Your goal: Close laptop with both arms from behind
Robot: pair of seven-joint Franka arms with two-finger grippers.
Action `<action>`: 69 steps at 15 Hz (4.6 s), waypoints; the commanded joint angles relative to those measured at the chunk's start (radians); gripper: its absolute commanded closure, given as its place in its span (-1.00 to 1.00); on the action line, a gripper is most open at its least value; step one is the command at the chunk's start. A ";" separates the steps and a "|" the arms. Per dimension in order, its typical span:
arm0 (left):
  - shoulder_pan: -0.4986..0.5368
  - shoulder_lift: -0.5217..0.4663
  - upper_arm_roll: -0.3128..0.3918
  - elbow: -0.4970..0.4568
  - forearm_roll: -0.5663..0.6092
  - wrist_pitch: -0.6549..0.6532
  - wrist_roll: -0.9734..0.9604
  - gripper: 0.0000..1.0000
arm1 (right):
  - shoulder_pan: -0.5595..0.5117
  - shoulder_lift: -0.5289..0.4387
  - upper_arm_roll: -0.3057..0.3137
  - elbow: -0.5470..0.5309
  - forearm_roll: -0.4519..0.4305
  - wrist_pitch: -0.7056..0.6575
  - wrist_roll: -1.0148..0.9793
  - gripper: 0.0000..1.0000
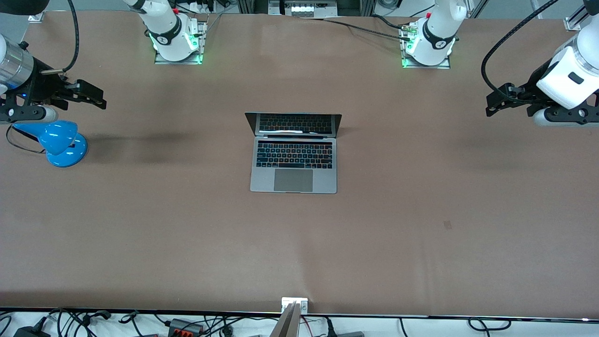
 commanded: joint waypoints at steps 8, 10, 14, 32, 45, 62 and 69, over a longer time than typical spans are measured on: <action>0.005 0.008 -0.008 0.029 0.011 -0.032 0.003 -1.00 | 0.000 -0.003 0.010 -0.001 -0.028 -0.007 0.003 -1.00; 0.005 0.006 -0.014 0.045 0.011 -0.072 0.003 -0.32 | 0.000 0.000 0.013 0.000 -0.032 -0.010 0.006 -1.00; 0.003 0.005 -0.016 0.051 0.011 -0.097 0.018 0.68 | -0.001 0.040 0.013 0.017 -0.021 -0.013 -0.014 -1.00; -0.010 0.035 -0.017 0.017 -0.174 -0.181 0.021 1.00 | 0.207 0.092 0.014 0.037 0.010 -0.083 0.093 1.00; -0.012 0.107 -0.293 -0.262 -0.271 0.133 0.000 1.00 | 0.514 0.057 0.014 -0.266 0.197 0.241 0.429 1.00; -0.178 0.241 -0.385 -0.365 -0.271 0.398 -0.161 1.00 | 0.738 0.016 0.013 -0.569 0.183 0.671 0.559 1.00; -0.205 0.282 -0.385 -0.368 -0.268 0.474 -0.204 1.00 | 0.746 0.033 0.013 -0.589 0.179 0.753 0.558 1.00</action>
